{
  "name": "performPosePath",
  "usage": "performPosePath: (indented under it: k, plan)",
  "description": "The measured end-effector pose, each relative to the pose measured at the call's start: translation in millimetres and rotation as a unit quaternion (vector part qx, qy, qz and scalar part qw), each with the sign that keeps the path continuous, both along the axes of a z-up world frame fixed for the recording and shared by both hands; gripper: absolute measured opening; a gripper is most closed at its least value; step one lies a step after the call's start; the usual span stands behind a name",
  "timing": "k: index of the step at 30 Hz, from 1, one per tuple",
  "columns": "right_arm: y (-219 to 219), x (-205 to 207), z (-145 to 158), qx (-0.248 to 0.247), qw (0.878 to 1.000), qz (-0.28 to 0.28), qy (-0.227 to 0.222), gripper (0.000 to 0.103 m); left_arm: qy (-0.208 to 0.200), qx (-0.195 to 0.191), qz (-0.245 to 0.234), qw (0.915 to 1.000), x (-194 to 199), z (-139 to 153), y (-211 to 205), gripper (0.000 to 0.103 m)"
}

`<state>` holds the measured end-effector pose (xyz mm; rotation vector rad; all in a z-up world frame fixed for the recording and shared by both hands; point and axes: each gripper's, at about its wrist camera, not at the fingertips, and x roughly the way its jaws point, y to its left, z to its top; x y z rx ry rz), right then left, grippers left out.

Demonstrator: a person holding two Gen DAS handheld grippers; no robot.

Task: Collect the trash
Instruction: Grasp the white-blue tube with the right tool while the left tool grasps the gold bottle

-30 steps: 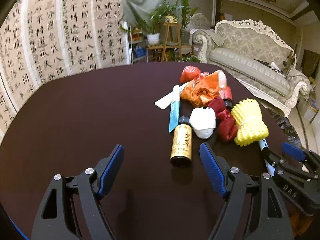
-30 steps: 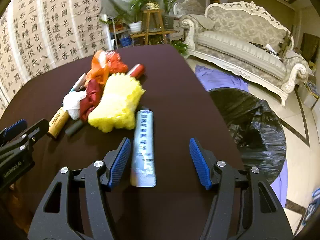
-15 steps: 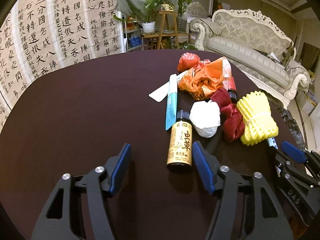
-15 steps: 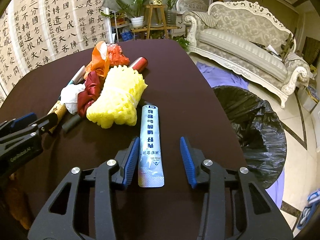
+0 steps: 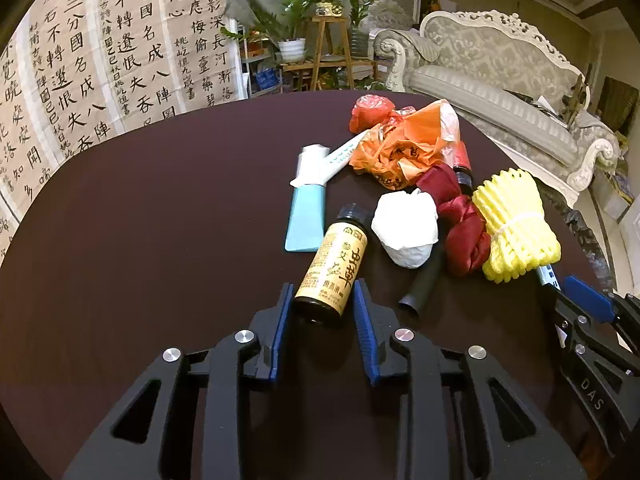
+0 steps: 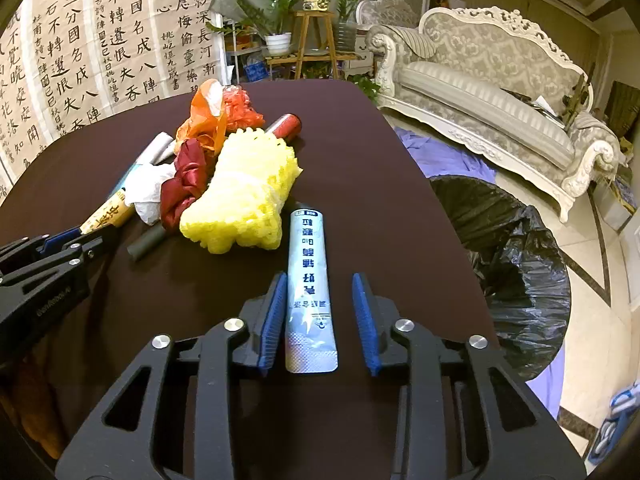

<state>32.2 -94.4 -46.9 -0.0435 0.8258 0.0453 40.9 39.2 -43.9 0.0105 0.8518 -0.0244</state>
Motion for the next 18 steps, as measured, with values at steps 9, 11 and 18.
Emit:
performPosePath:
  k: [9,11,18]
  plan:
    - [3.5,-2.1,-0.1,-0.006,1.0,-0.004,-0.003,0.021,-0.006,-0.02,0.002,0.9998,-1.3,3.6,7.1,0.028]
    - [3.9,-2.5,-0.4,-0.006,1.0,-0.006,-0.004,0.021,-0.008,-0.021,0.002,0.9997,-3.2,3.8,2.2,0.028]
    - [7.0,-5.4,-0.1,-0.012,1.0,-0.01,-0.004,0.021,-0.013,-0.028,0.003,0.9995,-5.5,5.3,4.0,0.027]
